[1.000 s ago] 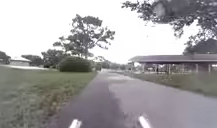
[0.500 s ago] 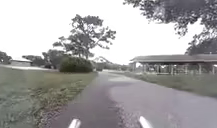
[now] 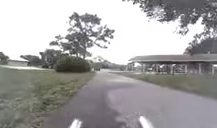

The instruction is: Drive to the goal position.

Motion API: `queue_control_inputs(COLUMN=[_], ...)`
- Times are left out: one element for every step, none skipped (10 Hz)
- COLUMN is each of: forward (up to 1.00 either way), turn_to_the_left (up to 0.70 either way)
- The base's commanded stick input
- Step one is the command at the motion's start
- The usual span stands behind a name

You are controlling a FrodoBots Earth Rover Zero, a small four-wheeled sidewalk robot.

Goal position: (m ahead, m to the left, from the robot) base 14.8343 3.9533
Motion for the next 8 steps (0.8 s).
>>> queue_control_inputs(forward=[0.70, 0.70, 0.70, 0.70, 0.70, 0.70, 0.70, 0.70], turn_to_the_left=[0.00, 0.00, 0.00, 0.00, 0.00, 0.00, 0.00, 0.00])
